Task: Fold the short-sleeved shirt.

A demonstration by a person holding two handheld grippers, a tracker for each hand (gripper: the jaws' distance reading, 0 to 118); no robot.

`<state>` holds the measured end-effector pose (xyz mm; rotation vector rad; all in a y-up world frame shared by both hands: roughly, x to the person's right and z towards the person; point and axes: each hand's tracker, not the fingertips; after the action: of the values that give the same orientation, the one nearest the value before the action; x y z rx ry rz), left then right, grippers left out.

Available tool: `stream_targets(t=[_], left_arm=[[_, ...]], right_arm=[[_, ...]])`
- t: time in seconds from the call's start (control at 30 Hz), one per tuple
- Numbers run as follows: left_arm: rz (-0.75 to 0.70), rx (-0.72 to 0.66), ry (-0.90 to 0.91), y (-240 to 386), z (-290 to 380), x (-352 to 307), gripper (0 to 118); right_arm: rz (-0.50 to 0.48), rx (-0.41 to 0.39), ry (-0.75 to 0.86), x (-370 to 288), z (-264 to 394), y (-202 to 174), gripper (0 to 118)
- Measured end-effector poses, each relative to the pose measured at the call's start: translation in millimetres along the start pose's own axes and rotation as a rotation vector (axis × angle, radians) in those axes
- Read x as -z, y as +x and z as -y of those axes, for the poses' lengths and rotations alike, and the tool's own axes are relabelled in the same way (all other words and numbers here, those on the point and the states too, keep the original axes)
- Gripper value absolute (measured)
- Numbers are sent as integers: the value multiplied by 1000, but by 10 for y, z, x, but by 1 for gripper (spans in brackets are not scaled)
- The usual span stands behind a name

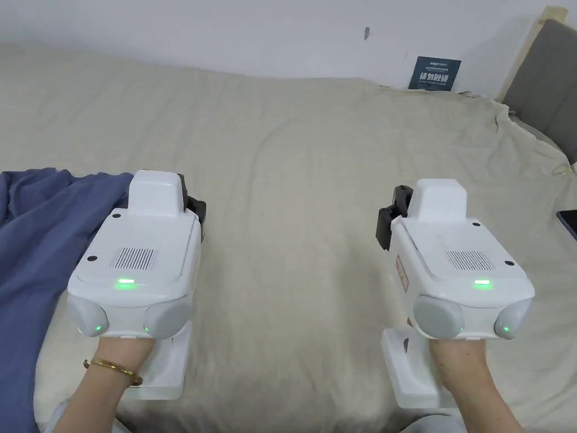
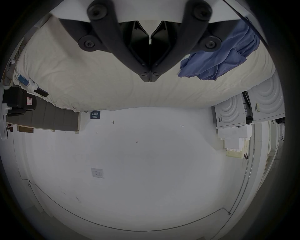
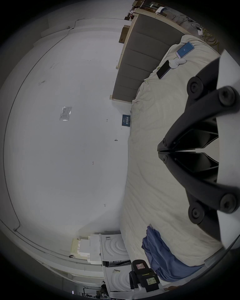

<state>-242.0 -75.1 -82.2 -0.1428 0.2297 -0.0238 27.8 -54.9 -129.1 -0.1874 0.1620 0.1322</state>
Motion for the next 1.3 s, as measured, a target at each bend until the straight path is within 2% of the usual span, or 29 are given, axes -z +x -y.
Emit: stream_targets(t=[0.23,0.27,0.3,0.33,0.37,0.4,0.43,0.5,0.53,0.6,0.63,0.67,0.73,0.8,0.87,0.93,1.0,1.07,1.1,1.13,1.23,1.3], left_arm=[[-1,14,-5,2,18,6,0],[-10,49,-11,15,16,21,0],[-24,136,-16,42,6,45,0],[-29,265,-8,82,-19,73,0],[-24,385,11,115,-44,90,0],[-17,539,42,152,-69,109,0],[-5,708,73,192,-87,127,0],[21,1021,161,264,-75,136,0],[20,1213,222,306,-34,148,0],[39,1543,334,349,116,147,0],[65,1694,394,353,212,126,0],[108,1795,440,349,296,89,0],[222,1891,483,352,411,-14,0],[265,1913,492,351,486,-75,0],[298,1939,496,345,542,-117,0],[298,1917,492,317,523,-110,0],[289,1736,406,337,371,-92,0],[235,1443,315,365,98,-38,0],[200,1284,282,358,-42,1,0],[152,1137,259,335,-174,48,0],[50,764,213,230,-489,157,0],[50,495,177,111,-618,176,0]], right_arm=[[4,-21,-4,14,9,-12,0],[9,-37,-6,20,5,-17,0],[17,-85,-6,31,-3,-29,0],[6,-167,-15,54,-17,-50,0],[-3,-254,-16,79,-32,-71,0],[7,-385,-2,108,-49,-108,0],[17,-552,12,145,-63,-166,0],[24,-990,82,177,-35,-315,0],[8,-1250,122,185,23,-379,0],[-35,-1600,200,148,149,-419,0],[-82,-1735,221,117,207,-417,0],[-97,-1820,239,91,267,-424,0],[-168,-1960,291,8,387,-426,0],[-209,-2020,322,-79,466,-452,0],[-213,-1976,317,-142,480,-497,0],[-218,-1875,282,-178,414,-544,0],[-208,-1721,240,-202,277,-585,0],[-183,-1469,184,-213,55,-614,0],[-173,-1317,158,-216,-69,-610,0],[-178,-1165,136,-112,-174,-456,0],[-139,-814,132,-89,-431,-310,0],[-115,-548,113,-88,-585,-197,0]])
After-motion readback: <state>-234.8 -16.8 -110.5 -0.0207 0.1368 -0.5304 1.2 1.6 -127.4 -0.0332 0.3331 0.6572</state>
